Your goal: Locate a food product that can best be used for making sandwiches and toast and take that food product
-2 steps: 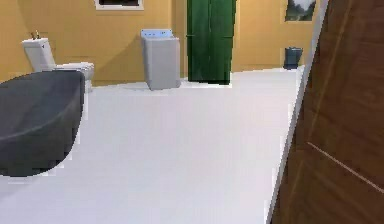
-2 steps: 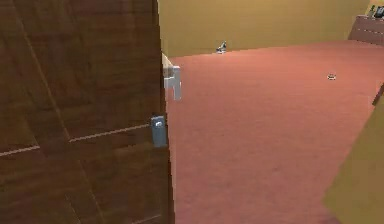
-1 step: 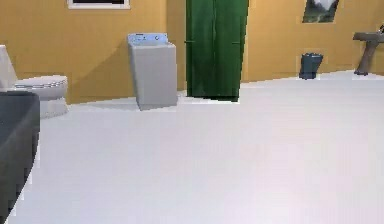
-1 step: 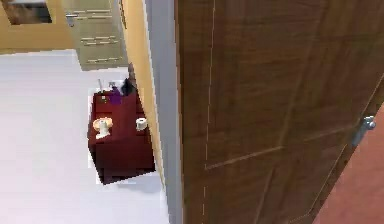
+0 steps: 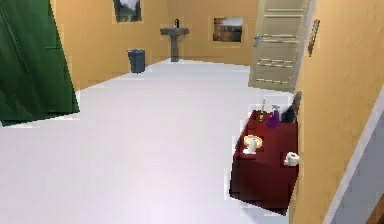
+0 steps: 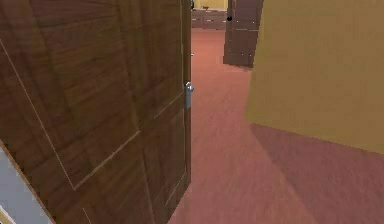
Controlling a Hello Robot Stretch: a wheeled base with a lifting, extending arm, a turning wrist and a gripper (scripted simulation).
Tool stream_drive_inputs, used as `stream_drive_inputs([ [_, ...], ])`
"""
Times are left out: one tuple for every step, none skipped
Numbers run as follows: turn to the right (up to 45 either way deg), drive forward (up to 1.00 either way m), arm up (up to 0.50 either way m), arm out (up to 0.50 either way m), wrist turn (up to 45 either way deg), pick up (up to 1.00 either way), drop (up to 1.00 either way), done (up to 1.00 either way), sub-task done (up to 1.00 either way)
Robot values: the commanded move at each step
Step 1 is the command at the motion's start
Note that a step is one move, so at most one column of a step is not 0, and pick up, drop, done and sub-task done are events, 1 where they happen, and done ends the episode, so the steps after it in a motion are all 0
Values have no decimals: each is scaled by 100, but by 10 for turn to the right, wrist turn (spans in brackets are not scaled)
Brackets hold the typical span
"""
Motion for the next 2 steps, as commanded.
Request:
stream_drive_inputs([
  [0,5,0,0,0,0,0,0,0],
  [-60,0,0,0,0,0,0,0,0],
])
